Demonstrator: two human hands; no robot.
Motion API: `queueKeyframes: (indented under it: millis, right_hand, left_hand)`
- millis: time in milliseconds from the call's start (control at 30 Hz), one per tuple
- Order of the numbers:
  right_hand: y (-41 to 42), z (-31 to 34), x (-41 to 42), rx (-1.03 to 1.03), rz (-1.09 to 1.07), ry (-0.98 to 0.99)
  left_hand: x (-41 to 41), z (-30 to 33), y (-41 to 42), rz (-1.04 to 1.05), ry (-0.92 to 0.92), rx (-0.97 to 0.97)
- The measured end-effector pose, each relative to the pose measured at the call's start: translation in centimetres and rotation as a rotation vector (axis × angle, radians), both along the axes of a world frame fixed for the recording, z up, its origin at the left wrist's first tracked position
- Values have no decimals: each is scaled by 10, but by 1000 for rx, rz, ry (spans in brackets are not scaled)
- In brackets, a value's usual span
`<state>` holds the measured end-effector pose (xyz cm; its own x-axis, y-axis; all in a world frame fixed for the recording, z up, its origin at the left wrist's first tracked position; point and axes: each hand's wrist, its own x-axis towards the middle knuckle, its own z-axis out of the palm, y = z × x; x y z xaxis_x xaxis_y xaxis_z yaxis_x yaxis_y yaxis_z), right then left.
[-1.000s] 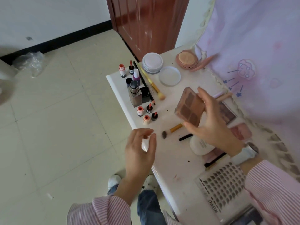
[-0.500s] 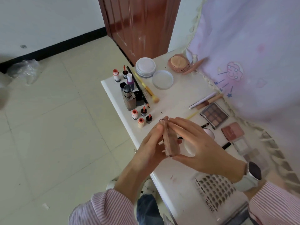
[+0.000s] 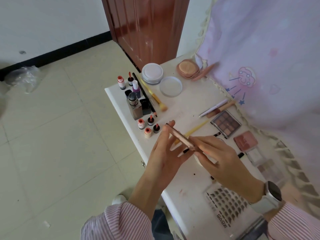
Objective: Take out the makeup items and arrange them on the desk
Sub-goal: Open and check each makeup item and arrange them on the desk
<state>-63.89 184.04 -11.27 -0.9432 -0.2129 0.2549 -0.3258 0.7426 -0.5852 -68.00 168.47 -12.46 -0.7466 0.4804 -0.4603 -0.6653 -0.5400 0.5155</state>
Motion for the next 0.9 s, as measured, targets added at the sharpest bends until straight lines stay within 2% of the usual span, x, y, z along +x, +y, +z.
queueKeyframes:
  millis: [67, 167, 233, 467, 633, 800, 900]
  right_hand:
    - [3, 3, 1, -41, 28, -77]
    - [3, 15, 1, -203, -12, -287]
    - [0, 18, -1, -251, -62, -352]
    - [5, 24, -9, -305, -113, -423]
    - [12, 34, -17, -271, -38, -455]
    - [13, 34, -17, -273, -8, -539]
    - [10, 29, -13, -218, 41, -474]
  left_hand:
    - [-1, -2, 0, -18, -12, -17]
    - [2, -3, 4, 17, 94, -102]
    - [6, -3, 7, 23, 169, -174]
    - [6, 1, 13, -6, 265, -229]
    - [5, 5, 20, 20, 283, -246]
    - [3, 6, 21, 33, 429, -400]
    - [1, 0, 17, 12, 419, -377]
